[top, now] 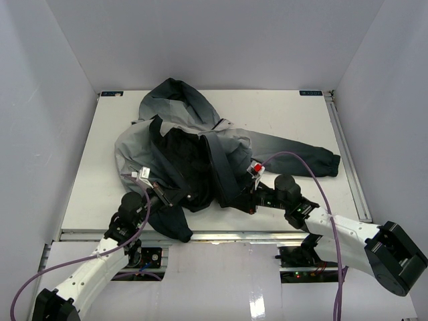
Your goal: Zip up the jacket
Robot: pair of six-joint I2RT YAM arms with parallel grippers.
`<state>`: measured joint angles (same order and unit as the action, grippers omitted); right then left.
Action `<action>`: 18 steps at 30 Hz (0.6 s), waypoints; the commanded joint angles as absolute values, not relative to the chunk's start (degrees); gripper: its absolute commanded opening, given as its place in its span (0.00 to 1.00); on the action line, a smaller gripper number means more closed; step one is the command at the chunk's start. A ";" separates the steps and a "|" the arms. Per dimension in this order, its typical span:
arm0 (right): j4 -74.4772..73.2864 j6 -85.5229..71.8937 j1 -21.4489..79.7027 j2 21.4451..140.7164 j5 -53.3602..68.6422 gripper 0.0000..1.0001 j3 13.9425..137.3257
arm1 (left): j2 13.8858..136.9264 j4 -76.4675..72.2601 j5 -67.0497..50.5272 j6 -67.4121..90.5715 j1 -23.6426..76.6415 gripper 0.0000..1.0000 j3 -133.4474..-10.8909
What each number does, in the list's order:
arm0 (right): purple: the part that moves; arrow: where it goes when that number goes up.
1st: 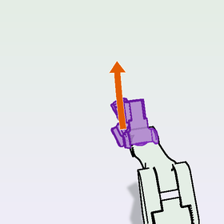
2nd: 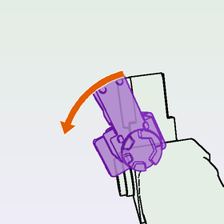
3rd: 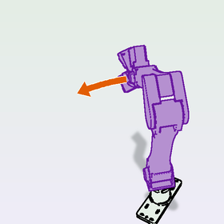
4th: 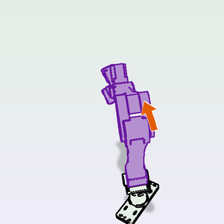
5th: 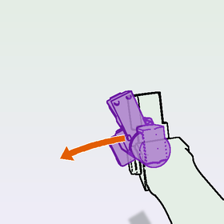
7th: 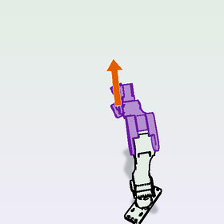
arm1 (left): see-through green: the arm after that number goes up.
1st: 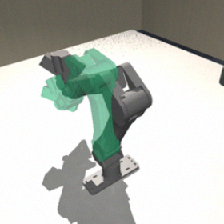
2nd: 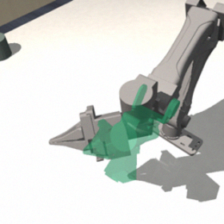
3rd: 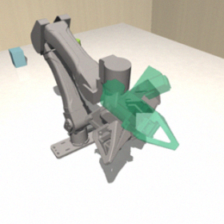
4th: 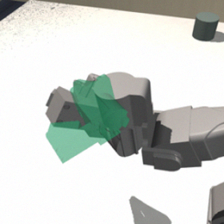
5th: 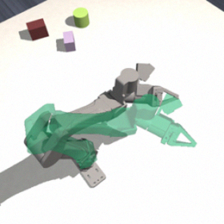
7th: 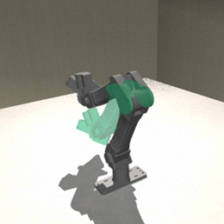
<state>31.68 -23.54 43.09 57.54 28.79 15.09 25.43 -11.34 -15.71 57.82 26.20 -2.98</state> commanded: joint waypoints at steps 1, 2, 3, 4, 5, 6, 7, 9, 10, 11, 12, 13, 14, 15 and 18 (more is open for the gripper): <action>35.25 -22.76 42.80 58.87 29.70 0.08 18.07 | 26.16 -23.50 -26.14 50.70 26.02 0.00 -0.18; 35.13 -22.82 42.86 59.11 29.93 0.08 18.49 | 27.13 -25.79 -28.59 49.64 26.02 0.00 -0.18; 35.07 -22.91 42.97 59.32 30.06 0.08 19.07 | 28.17 -28.03 -30.47 48.64 26.02 0.00 0.15; 35.07 -23.03 43.16 59.51 30.06 0.08 19.87 | 29.26 -30.24 -31.65 47.73 26.02 0.00 0.87; 35.01 -23.14 43.37 59.94 30.28 0.08 20.57 | 29.87 -32.04 -33.06 47.18 26.02 0.00 0.98; 34.98 -23.23 43.69 60.36 30.41 0.08 21.36 | 30.38 -34.24 -34.54 46.69 26.02 0.00 1.29; 34.99 -23.28 44.15 60.74 30.42 0.08 22.26 | 30.75 -37.02 -36.07 46.31 26.02 0.00 1.88; 35.45 -23.12 45.11 61.07 30.66 0.08 23.21 | 30.28 -41.20 -38.03 45.70 26.02 0.00 3.12; 35.82 -23.12 45.49 61.21 30.80 0.08 23.40 | 29.72 -42.67 -38.98 45.37 26.02 0.00 3.55; 36.64 -23.16 45.70 61.26 31.36 0.08 23.60 | 29.26 -43.60 -39.46 44.62 26.02 0.00 3.87; 37.52 -23.20 45.86 61.29 31.98 0.08 23.73 | 28.61 -43.96 -39.70 43.78 26.02 0.00 4.01; 38.18 -23.23 46.00 61.35 32.44 0.08 23.73 | 27.71 -43.80 -39.84 43.08 26.02 0.00 3.92; 38.95 -23.34 46.08 61.37 33.10 0.08 23.76 | 26.91 -43.66 -39.98 42.34 26.02 0.00 3.87; 39.98 -23.47 46.15 61.46 34.01 0.08 23.82 | 26.05 -43.69 -40.25 41.64 26.02 0.00 3.88; 42.98 -23.82 46.32 61.73 36.35 0.08 23.55 | 24.79 -46.40 -41.32 41.82 26.02 0.00 4.46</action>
<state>35.43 -23.65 45.88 61.37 32.45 21.56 26.45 -40.12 -37.45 44.17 26.04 -2.59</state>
